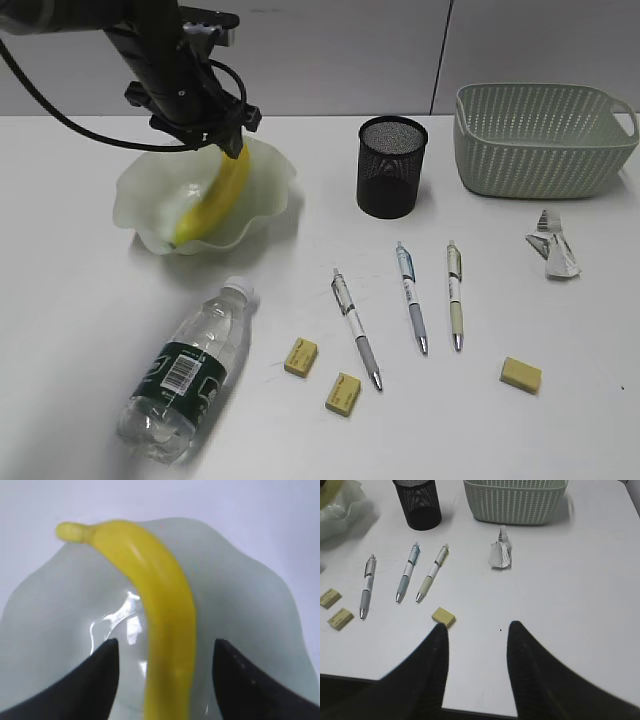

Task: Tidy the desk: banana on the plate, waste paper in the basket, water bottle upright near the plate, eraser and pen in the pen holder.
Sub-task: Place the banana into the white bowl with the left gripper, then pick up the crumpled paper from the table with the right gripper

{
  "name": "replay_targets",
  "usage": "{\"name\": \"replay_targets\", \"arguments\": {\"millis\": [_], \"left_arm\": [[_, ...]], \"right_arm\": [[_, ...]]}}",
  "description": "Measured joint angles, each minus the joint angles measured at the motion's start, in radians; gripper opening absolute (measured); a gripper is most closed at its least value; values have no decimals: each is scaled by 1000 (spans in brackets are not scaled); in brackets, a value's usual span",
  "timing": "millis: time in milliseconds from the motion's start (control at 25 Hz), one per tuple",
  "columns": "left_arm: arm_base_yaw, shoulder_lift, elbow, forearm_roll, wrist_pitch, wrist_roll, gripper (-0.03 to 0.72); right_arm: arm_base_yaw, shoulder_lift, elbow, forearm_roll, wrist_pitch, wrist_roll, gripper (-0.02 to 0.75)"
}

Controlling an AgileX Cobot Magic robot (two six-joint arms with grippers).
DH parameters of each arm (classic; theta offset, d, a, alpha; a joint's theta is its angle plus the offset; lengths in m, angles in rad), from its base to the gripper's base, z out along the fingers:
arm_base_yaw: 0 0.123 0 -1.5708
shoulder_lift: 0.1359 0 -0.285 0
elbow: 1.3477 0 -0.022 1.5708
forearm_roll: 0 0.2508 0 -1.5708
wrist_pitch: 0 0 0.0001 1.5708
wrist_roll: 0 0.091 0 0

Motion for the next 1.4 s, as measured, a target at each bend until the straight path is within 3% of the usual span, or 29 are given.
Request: {"name": "replay_targets", "arguments": {"millis": [160,440,560,760,960,1120,1280,1400], "left_arm": [[23,0,0,0,12,0,515],[26,-72,41,9,11,0,526],[26,-202,175,38,-36,0,526],[26,-562,575,69,-87,0,510],[26,-1030,921,83,11,0,507],[26,-1419,1071,78,137,0,507],[26,-1715,1143,41,256,-8,506],[26,-1890,1186,40,305,-80,495]], "right_arm": [[0,0,0,0,0,0,319],[0,0,0,0,0,0,319],[0,0,0,0,0,0,319],[0,0,0,0,0,0,319],[0,0,0,0,0,0,319],[0,0,0,2,0,0,319],[0,0,0,11,0,0,319],[0,0,0,18,0,0,319]]}}
